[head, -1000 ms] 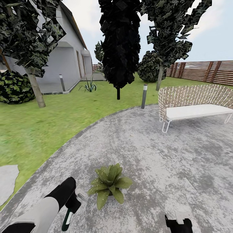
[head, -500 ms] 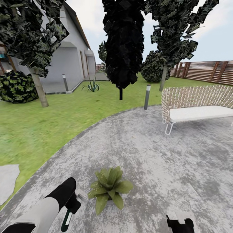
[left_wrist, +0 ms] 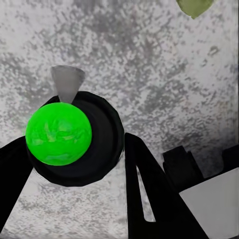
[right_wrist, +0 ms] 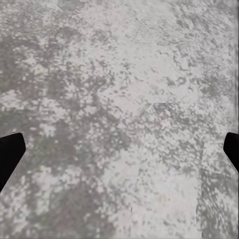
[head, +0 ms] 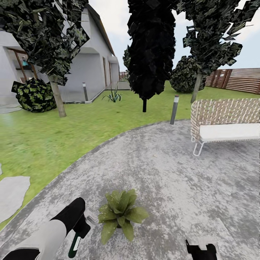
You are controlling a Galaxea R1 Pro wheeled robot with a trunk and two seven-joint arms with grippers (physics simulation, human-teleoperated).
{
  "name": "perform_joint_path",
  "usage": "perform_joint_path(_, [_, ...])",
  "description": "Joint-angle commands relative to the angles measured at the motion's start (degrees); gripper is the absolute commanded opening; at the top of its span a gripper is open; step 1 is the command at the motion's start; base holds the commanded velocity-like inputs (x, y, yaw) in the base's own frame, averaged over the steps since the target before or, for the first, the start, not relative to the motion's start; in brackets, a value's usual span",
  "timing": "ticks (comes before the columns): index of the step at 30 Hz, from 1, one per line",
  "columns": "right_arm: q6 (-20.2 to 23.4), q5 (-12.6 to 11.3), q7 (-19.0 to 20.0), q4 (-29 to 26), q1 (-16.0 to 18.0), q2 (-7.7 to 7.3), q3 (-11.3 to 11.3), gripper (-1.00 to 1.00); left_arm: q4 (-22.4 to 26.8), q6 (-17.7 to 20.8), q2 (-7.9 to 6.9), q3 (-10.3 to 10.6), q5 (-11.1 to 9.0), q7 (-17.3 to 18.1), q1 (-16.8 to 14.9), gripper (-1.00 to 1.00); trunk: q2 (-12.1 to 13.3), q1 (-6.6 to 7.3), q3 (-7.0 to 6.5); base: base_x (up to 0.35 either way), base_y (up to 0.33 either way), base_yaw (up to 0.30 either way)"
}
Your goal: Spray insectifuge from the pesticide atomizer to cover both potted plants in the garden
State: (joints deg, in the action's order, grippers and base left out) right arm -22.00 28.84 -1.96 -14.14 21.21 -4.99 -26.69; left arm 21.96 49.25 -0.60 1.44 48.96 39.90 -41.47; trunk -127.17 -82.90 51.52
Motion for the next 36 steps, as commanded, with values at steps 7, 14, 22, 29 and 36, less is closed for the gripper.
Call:
perform_joint_path(7, [-0.24,0.6,-0.23,0.1,0.06,-0.02,-0.34,1.0,0.18,1.24,-0.02,0.19,0.35,0.53,-0.1,-1.0,-0.02,0.02,0.05,-0.034,-0.262,0.035])
perform_joint_path(14, [-0.23,0.6,-0.23,0.17,0.06,-0.01,-0.29,1.0,0.19,1.37,-0.05,0.21,0.38,0.58,-0.11,-1.0,-0.02,0.02,0.05,0.224,-0.2,0.252])
perform_joint_path(22, [-0.24,0.6,-0.23,0.17,0.06,-0.02,-0.29,1.0,-0.53,1.3,-0.08,0.55,0.3,0.89,-0.06,-1.0,-0.02,0.02,0.05,0.284,-0.105,0.22])
perform_joint_path(29, [-0.23,0.6,-0.23,0.17,0.06,-0.01,-0.29,1.0,-0.05,1.22,-1.03,12.45,1.35,12.83,0.61,-1.0,-0.02,0.02,0.05,0.046,-0.005,0.077])
perform_joint_path(36, [-0.23,0.6,-0.23,0.17,0.06,-0.02,-0.26,1.0,0.09,1.27,-1.0,13.5,1.4,13.74,0.68,-1.0,-0.02,0.02,0.05,0.001,0.0,0.265])
